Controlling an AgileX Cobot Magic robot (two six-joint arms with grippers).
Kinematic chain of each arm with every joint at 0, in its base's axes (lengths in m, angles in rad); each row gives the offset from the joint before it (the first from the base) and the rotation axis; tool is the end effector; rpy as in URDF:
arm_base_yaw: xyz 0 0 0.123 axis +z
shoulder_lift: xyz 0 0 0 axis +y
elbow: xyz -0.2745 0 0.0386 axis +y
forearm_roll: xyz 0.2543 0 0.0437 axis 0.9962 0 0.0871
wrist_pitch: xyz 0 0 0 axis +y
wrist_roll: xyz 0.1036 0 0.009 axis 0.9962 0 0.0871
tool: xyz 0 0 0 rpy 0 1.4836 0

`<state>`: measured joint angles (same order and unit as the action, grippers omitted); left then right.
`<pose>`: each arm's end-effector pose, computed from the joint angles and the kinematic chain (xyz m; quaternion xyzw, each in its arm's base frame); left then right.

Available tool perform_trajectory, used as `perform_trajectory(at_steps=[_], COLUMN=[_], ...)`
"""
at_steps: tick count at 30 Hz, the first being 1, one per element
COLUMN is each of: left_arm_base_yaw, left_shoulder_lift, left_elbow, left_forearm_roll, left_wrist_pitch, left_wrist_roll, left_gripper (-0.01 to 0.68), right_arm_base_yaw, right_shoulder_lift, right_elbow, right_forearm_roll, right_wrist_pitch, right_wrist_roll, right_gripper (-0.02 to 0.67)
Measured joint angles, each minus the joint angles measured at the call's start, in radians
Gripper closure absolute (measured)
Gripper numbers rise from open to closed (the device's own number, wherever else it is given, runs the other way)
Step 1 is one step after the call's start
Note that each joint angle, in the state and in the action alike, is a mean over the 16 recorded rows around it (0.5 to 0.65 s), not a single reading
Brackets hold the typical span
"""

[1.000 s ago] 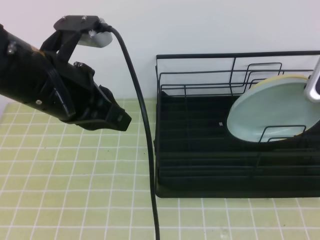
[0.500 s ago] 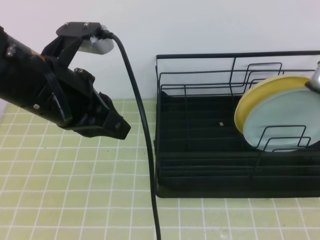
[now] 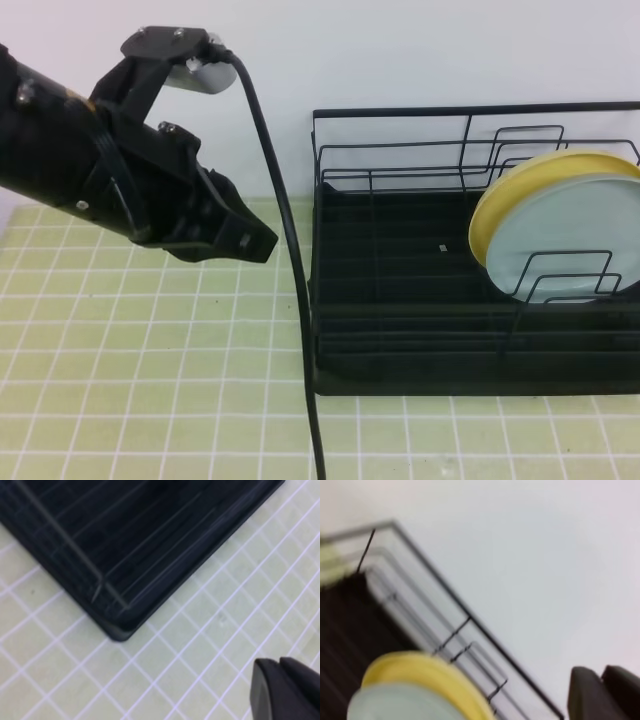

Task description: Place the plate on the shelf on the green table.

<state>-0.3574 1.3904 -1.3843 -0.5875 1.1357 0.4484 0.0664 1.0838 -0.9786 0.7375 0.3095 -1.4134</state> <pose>0.2565 -0.1516 0.3674 0.3160 0.8713 -0.2736 0.2570 0.2597 0.0387 0.3751 -0.3523 0.7051 -0.1128 0.6050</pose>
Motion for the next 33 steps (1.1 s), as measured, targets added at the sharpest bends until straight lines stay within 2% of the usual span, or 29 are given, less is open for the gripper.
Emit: perform_trajectory(at_steps=[3, 6, 14, 20, 26, 33], left_arm_base_yaw=[-0.002, -0.005, -0.013, -0.015, -0.015, -0.015], left_shoulder_lift=[0.000, -0.010, -0.094, -0.250, -0.448, -0.618], left_elbow=[0.003, 0.016, 0.136, 0.337, 0.592, 0.827], left_forearm_roll=[-0.010, -0.013, 0.013, 0.021, -0.004, -0.091], left_wrist_pitch=[-0.013, -0.037, -0.194, -0.439, -0.675, -0.817], left_wrist_roll=[0.015, 0.024, 0.042, 0.064, 0.083, 0.084], left_gripper=[0.673, 0.673, 0.673, 0.673, 0.673, 0.673], right_arm_base_yaw=[0.000, 0.000, 0.000, 0.000, 0.000, 0.000], right_shoulder_lift=[-0.098, -0.203, -0.501, -0.709, -0.864, -0.956], right_elbow=[0.028, 0.073, 0.268, 0.432, 0.558, 0.631], right_forearm_roll=[-0.003, -0.006, -0.017, -0.033, -0.073, -0.098], right_wrist_pitch=[0.018, 0.041, 0.120, 0.183, 0.205, 0.212], right_wrist_roll=[0.071, 0.150, 0.367, 0.487, 0.541, 0.585], right_gripper=[0.611, 0.647, 0.651, 0.651, 0.652, 0.652])
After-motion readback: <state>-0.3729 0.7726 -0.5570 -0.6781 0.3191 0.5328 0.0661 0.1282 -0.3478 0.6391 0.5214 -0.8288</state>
